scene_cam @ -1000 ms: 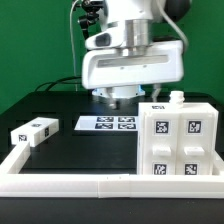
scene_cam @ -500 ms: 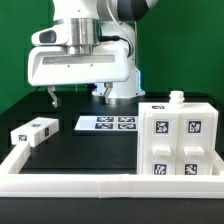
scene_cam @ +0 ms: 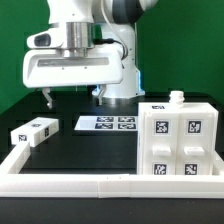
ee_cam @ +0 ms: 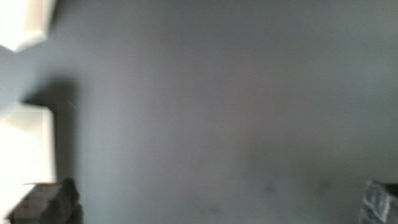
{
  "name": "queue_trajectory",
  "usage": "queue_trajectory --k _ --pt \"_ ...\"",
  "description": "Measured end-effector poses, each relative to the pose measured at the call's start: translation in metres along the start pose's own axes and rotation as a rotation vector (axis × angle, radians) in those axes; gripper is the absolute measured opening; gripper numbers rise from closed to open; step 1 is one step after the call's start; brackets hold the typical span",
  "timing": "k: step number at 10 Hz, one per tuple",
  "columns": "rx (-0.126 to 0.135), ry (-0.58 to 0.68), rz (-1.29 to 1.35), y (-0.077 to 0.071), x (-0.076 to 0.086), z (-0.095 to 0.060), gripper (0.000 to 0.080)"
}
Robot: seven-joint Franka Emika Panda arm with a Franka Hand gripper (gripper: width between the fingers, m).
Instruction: Assemble cabinet
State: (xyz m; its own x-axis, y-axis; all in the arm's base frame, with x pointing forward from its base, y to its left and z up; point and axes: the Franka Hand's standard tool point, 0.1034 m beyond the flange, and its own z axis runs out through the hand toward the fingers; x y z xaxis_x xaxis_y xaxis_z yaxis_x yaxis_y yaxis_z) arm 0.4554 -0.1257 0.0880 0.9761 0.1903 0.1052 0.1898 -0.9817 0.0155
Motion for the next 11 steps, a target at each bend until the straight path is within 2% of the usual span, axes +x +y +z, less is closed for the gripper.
queue_trajectory --k 3,4,6,9,11 --pt "-0.021 -0.027 -0.010 0.056 -0.033 0.008 0.0797" --pt "-0.035 -0.020 -0.005 0.078 -0.034 0.006 0.0797" --pt "-0.029 -0.021 0.005 0.070 -0.032 0.008 0.0797" --pt "-0.026 -0.017 0.136 0.069 -0.032 0.008 0.0797" --pt "-0.022 -0.029 0.304 0.074 -0.040 0.011 0.0797"
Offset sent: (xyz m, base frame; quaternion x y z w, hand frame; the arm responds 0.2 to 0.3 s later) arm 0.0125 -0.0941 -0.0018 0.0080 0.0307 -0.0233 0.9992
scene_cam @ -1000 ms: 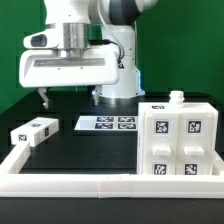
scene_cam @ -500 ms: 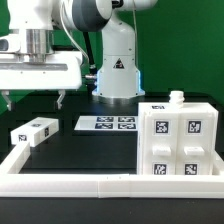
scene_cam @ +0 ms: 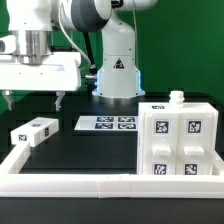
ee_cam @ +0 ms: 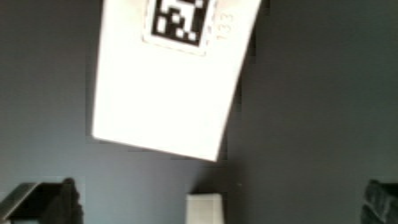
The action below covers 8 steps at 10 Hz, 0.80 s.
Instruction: Assemble cabinet
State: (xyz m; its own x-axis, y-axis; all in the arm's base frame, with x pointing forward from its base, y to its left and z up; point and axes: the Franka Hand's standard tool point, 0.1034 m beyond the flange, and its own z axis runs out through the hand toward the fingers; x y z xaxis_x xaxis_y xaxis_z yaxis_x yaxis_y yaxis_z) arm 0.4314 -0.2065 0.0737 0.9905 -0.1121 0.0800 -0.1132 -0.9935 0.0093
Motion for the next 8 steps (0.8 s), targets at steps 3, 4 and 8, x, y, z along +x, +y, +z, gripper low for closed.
queue_trajectory --k 3,4,8 --pt "0.023 -0.018 0.217 0.009 -0.013 0.011 0.0797" --pt "0.031 -0.020 0.276 0.010 -0.016 0.015 0.0797" --pt "0.005 -0.011 0.250 0.012 -0.032 0.029 0.0797"
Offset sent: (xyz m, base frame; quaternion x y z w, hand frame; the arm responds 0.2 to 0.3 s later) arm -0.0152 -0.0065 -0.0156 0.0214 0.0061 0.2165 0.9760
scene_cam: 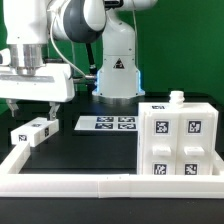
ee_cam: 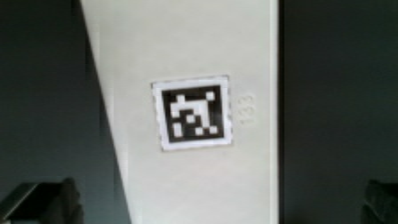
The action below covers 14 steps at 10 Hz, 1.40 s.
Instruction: Assemble cabinet
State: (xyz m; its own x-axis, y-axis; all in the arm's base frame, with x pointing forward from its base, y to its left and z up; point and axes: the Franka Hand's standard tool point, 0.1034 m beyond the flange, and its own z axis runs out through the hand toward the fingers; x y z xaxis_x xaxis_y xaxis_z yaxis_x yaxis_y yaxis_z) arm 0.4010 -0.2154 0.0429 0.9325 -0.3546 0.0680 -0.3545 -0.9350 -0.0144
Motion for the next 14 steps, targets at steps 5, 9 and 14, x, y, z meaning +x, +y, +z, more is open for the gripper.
queue_trajectory --k 5,9,14 --pt "-0.041 0.015 -0.024 0.008 -0.011 0.022 0.0797" --pt "-0.057 0.018 -0.034 0.008 -0.015 0.034 0.0797" --pt "-0.048 0.023 -0.065 -0.011 -0.010 0.031 0.0541"
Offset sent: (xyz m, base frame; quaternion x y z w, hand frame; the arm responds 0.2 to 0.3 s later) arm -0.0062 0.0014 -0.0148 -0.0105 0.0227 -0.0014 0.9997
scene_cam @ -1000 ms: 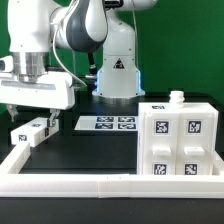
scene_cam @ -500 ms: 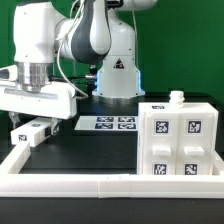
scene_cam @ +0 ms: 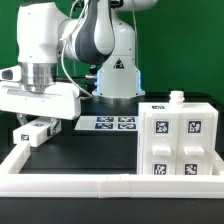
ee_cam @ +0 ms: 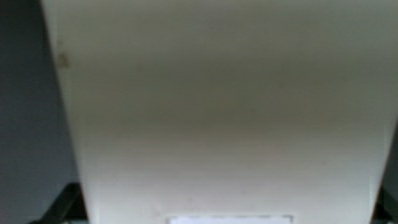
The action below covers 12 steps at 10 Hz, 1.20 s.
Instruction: Assemble cabinet
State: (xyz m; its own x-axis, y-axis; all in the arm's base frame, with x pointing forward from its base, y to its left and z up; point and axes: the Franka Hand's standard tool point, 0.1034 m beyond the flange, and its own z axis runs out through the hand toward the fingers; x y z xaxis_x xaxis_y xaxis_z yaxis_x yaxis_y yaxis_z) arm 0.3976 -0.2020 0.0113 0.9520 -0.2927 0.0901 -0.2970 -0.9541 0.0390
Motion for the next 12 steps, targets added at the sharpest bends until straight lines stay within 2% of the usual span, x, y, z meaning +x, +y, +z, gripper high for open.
queue_trajectory --k 1,3,4,6,8,10,12 --pt "0.007 0.009 -0.005 -0.011 0.006 -0.007 0.0541" --pt "0.045 0.014 -0.003 -0.052 0.022 -0.035 0.0541" --pt "0.074 0.007 0.002 -0.076 0.030 -0.056 0.0541" --pt "0.120 0.007 0.024 -0.113 0.046 -0.092 0.0542" --pt "0.126 0.002 0.022 -0.146 0.064 -0.119 0.0543" --pt "0.108 0.014 -0.057 -0.176 0.086 -0.138 0.0543" --pt "0.105 0.008 -0.049 -0.193 0.096 -0.139 0.0543"
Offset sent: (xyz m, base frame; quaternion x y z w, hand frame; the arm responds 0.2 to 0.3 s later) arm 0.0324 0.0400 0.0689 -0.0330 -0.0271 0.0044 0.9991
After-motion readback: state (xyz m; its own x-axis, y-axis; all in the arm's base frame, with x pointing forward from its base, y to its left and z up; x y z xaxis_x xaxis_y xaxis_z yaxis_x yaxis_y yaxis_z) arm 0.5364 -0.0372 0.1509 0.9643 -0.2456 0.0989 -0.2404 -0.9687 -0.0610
